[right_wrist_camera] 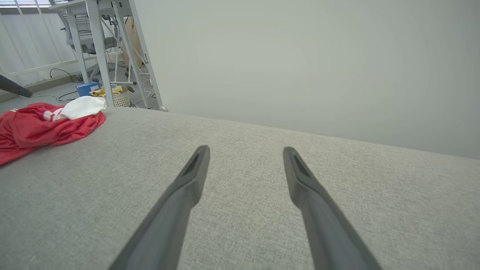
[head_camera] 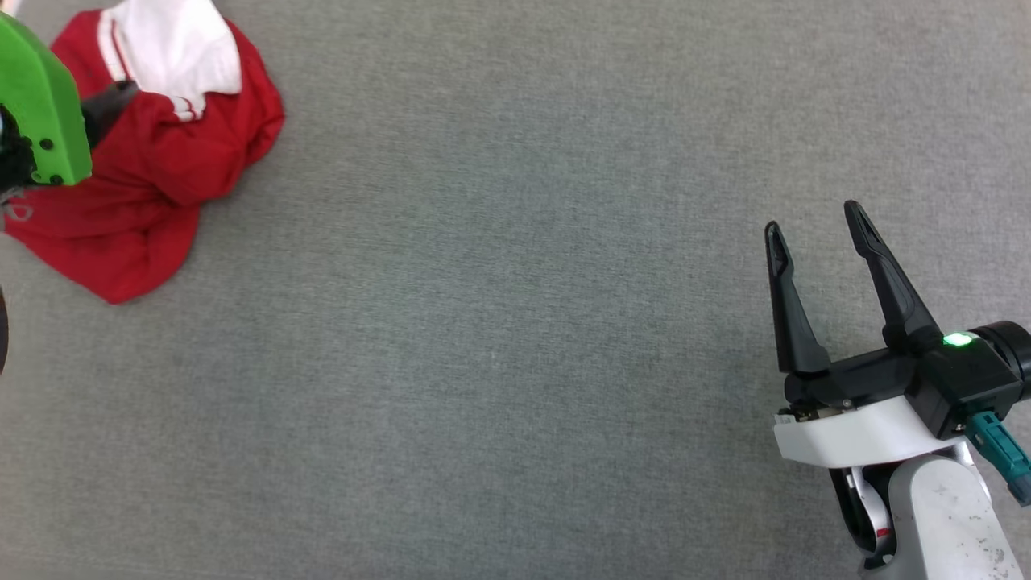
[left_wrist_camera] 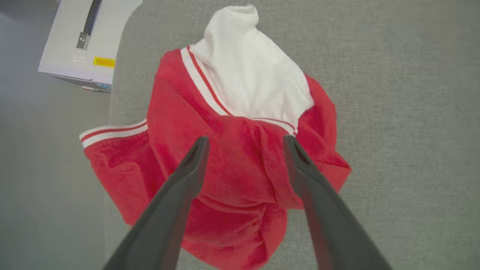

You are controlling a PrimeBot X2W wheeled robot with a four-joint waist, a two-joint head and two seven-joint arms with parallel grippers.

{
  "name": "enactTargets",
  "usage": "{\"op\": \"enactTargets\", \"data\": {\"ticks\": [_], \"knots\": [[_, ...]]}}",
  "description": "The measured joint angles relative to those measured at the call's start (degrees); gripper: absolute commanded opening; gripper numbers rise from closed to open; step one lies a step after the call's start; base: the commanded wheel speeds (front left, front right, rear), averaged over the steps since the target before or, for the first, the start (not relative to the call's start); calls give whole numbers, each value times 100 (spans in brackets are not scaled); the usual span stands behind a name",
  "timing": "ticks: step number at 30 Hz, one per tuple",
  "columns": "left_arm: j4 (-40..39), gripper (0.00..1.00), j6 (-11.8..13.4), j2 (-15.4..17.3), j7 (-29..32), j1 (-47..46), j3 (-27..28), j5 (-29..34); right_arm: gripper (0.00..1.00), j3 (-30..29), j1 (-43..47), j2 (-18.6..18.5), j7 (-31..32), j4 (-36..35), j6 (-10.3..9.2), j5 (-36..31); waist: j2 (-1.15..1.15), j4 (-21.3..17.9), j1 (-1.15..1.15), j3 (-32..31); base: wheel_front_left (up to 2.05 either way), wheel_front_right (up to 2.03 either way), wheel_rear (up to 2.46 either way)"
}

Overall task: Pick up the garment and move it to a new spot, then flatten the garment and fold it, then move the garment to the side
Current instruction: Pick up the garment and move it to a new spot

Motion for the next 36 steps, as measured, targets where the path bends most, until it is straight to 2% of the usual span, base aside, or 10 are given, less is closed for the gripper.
{"op": "enactTargets", "data": {"ticks": [6, 15, 16, 17, 24, 25, 26, 36], "knots": [[216, 100, 0, 71, 767, -111, -565, -253, 100, 33, -134, 0, 0, -40, 0, -7, 0, -177, 0, 317, 0, 0, 0], [758, 100, -1, -48, 850, -179, -879, -425, 100, 78, -259, -1, 0, -44, 0, -1, 0, -390, -1, 657, 0, 0, 0], [798, 64, 0, -45, 820, -187, -913, -444, 100, 81, -270, -1, 0, -35, 0, 5, 0, -414, -1, 663, 0, 0, 0], [815, 2, 0, -34, 765, -192, -973, -443, 100, 76, -279, -1, 0, -29, 0, 22, 0, -429, -1, 653, 0, 0, 0], [720, 0, -2, -42, 10, -205, -1347, -396, 100, -13, -270, -2, 0, 29, 0, 108, 0, -404, -1, 388, 0, 0, 0], [511, 0, -2, -46, -365, -234, -1511, -380, 100, -43, -159, -2, 0, 66, 0, 149, 0, -337, -1, 192, 0, 0, 0], [410, 0, -2, -43, -489, -275, -1599, -360, 100, -45, -124, -2, 0, 81, 0, 164, 0, -311, -1, 114, 0, 0, 0], [-933, 0, -2, -59, -1383, -788, -2606, -192, 100, -47, 111, -2, 0, 120, 0, 372, 0, -106, -1, -618, 0, 0, 0]]}}
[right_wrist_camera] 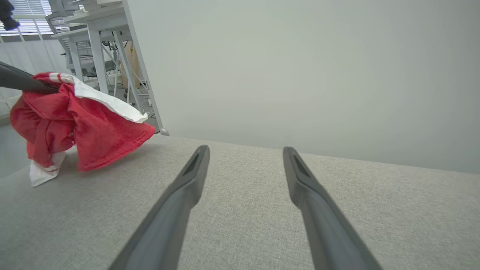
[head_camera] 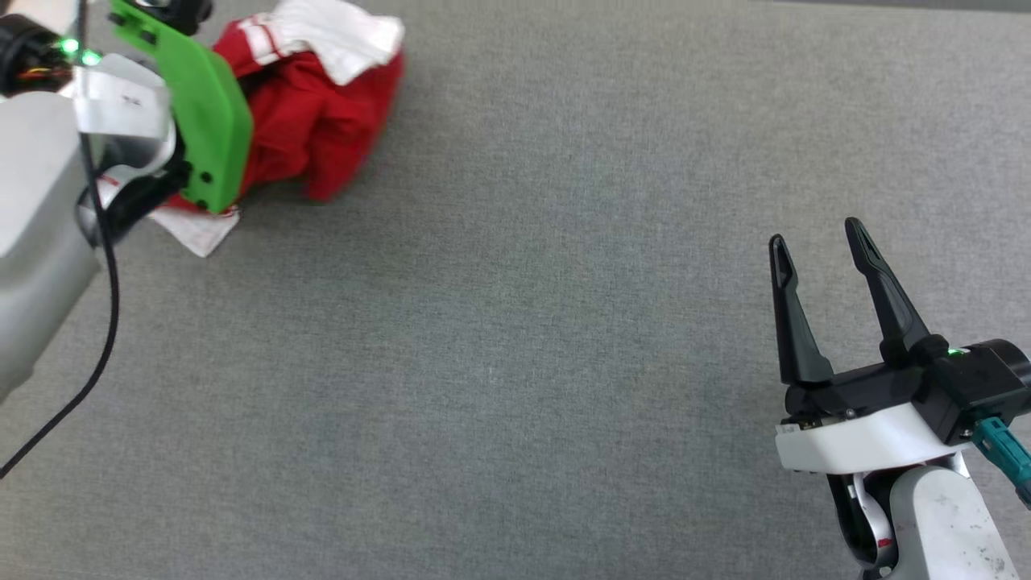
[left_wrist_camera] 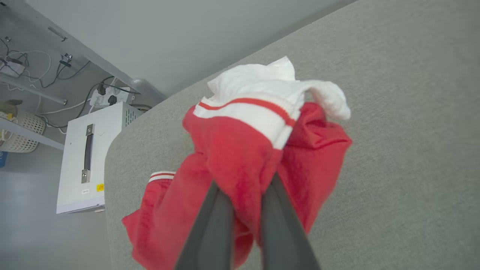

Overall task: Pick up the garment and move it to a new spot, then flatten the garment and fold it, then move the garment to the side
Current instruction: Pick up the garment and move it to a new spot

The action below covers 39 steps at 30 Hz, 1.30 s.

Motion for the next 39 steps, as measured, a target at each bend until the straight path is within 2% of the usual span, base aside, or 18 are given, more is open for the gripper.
{"op": "enactTargets", "data": {"ticks": [5, 8, 16, 22, 25, 30, 36, 37, 38, 39], "knots": [[-517, 0, 0, -179, -304, -222, -454, 64, 100, -56, 60, 2, 0, -7, 0, 79, 0, -35, 0, -240, 0, 0, 0], [-712, 0, 0, -446, -417, -338, -697, 209, 100, -108, 70, 2, 0, -5, 0, 122, 0, -160, 0, -304, 0, 0, 0], [-795, 0, 0, -1532, -631, -369, -1026, 436, 100, -167, 76, 0, -9, -18, 0, 335, 0, -704, 0, -336, 0, 0, 0], [-458, 0, 0, -2439, -917, -306, -1091, 765, 100, -283, 77, -1, -9, -55, 0, 498, 0, -1167, 0, -279, 0, 0, 0], [-136, 0, 0, -2848, -993, -18, -1087, 1011, 100, -297, 77, -3, -9, -94, 0, 570, 0, -1388, 0, -228, 0, 0, 0], [165, 0, 0, -3423, -779, 983, -1111, 1545, 100, -302, 77, -7, -16, -118, 0, 658, 0, -1669, 0, -99, 0, 0, 0], [301, 0, 1, -3764, -602, 2011, -1111, 1818, 100, -358, 68, -5, -16, -97, 0, 686, 0, -1733, 0, 110, 0, 0, 0], [305, 35, 1, -3778, -661, 2014, -1112, 1834, 100, -377, 68, -5, -16, -81, 0, 680, 0, -1707, 0, 103, 0, 0, 0], [310, 100, 1, -3785, -744, 2013, -1111, 1838, 100, -388, 68, -5, -16, -67, 0, 678, 0, -1687, 0, 94, 0, 0, 0], [342, 100, 1, -3791, -925, 2009, -1111, 1838, 100, -393, 68, -4, -16, -44, 0, 676, 0, -1664, 0, 74, 0, 0, 0]]}}
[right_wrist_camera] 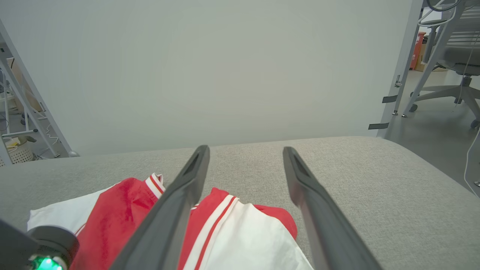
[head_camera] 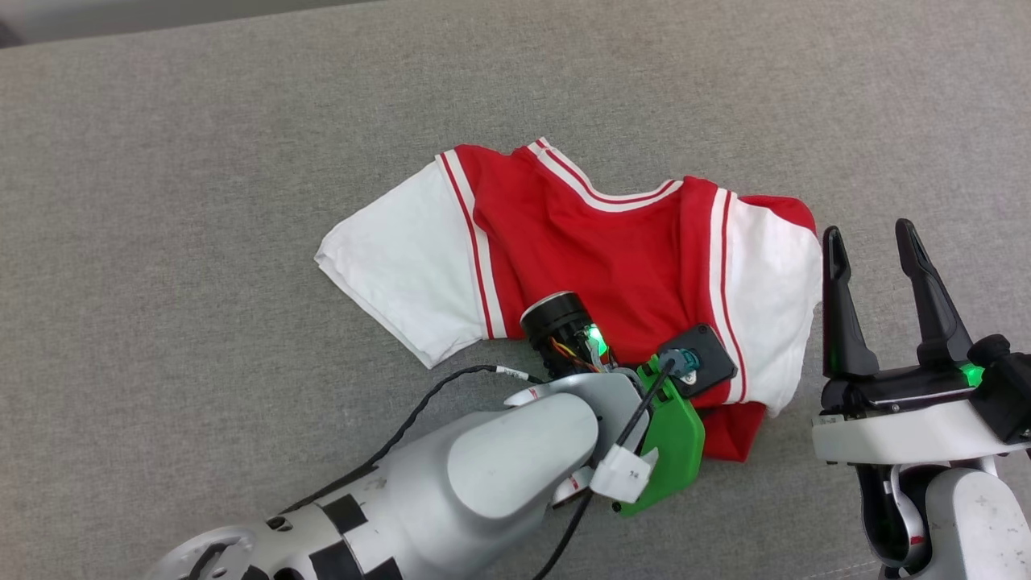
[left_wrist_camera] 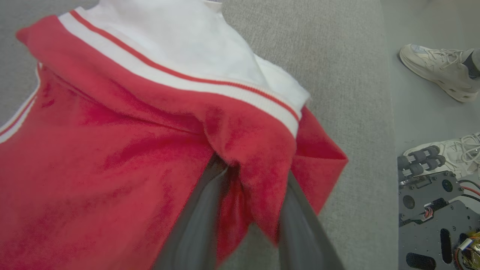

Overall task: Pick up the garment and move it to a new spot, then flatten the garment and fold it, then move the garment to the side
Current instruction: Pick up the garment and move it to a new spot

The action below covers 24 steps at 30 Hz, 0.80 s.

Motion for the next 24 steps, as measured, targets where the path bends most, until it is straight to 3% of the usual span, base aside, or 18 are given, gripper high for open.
{"op": "enactTargets", "data": {"ticks": [5, 9, 17, 24], "knots": [[292, 100, 11, -30, -1258, -88, 121, 91, 100, -114, 47, 0, 0, 54, 0, -67, 0, 112, 0, -192, 0, 0, 0], [345, 100, 242, -41, -1863, -97, 255, 179, 100, -190, 232, -1, 0, 94, 0, -160, 0, 254, 0, -382, 0, 0, 0], [260, 100, 775, 109, -2345, 13, 698, 191, 100, -305, 487, 1, 0, 162, 0, -297, 0, 604, 0, -767, 0, 0, 0], [-59, 100, 1209, 740, -2470, 446, 1312, 48, 100, -346, 664, -1, 0, 188, 0, -303, 0, 942, 0, -1068, 0, 0, 0]]}}
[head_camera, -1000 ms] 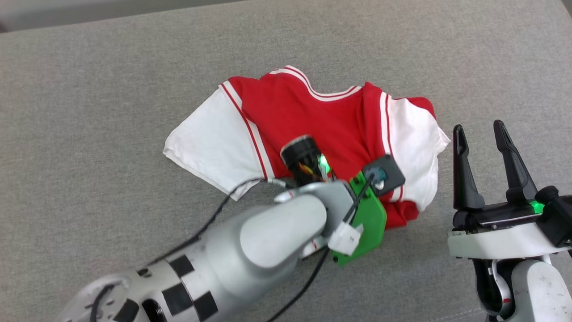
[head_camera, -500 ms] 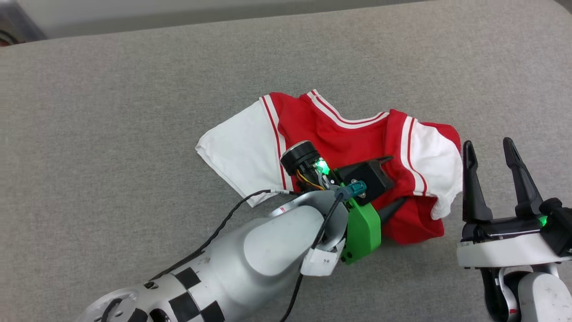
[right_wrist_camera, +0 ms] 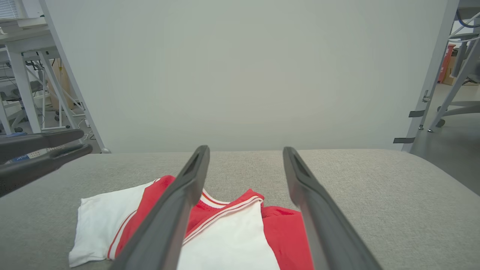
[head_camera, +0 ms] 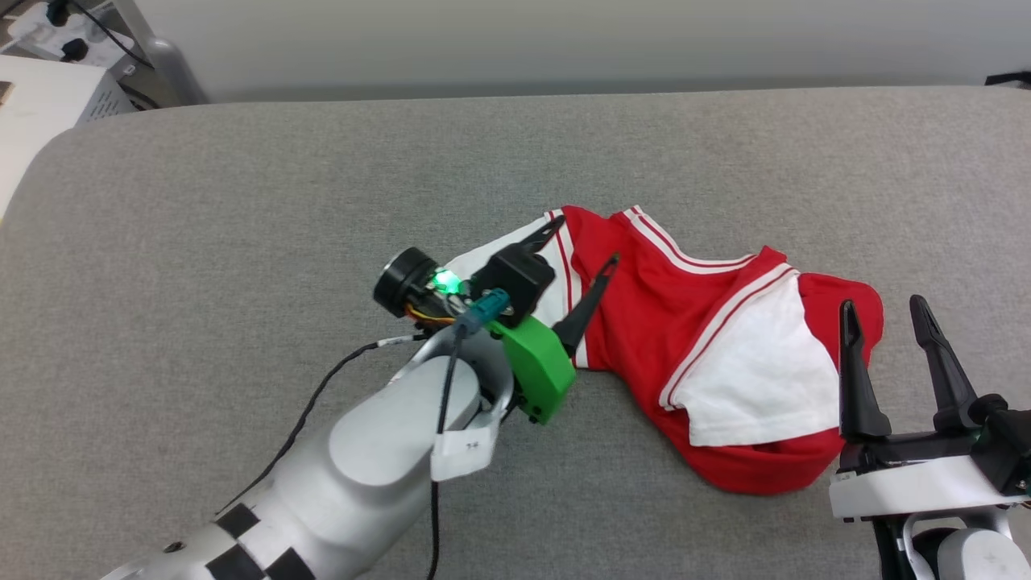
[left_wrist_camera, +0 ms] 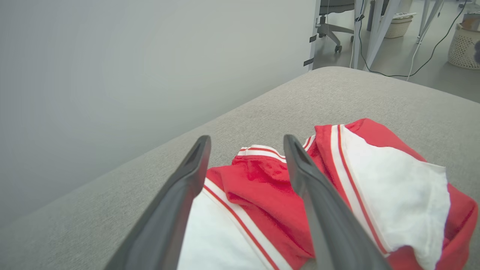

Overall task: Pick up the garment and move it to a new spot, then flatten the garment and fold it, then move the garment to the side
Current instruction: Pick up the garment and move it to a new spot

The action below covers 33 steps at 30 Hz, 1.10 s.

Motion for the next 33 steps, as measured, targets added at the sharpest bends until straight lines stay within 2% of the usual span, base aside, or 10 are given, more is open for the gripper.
{"op": "enactTargets", "data": {"ticks": [6, 11, 15, 18, 20, 25, 33], "knots": [[-565, 100, 463, 550, -8, 583, 872, -30, 100, 18, 102, 2, 0, 16, 0, 0, 0, 216, 0, -200, 0, 0, 0], [-1167, 100, 859, 923, -7, 1485, 1859, 337, 100, 21, 182, 2, 0, 38, 0, -2, 0, 295, 0, -365, 0, 0, 0], [-1601, 100, 1069, 1017, -8, 2287, 2650, 709, 100, -35, 307, 2, 0, 52, 0, -46, 0, 336, 0, -490, 0, 0, 0], [-1890, 100, 1094, 981, -8, 2788, 3186, 1033, 100, -80, 384, 1, 0, 62, 0, -63, 0, 379, 0, -572, 0, 0, 0], [-2062, 100, 1049, 886, -8, 3075, 3489, 1223, 100, -89, 403, 1, 0, 60, 0, -102, 0, 412, 0, -624, 0, 0, 0], [-2428, 100, 617, 495, -8, 3723, 4055, 1619, 100, -76, 475, 2, 0, 64, 0, -145, 0, 484, 0, -752, 0, 0, 0], [-2564, 100, 35, -69, -8, 4348, 4595, 2193, 100, -51, 641, 2, 0, 115, 0, -152, 0, 506, 0, -935, 0, 0, 0]]}}
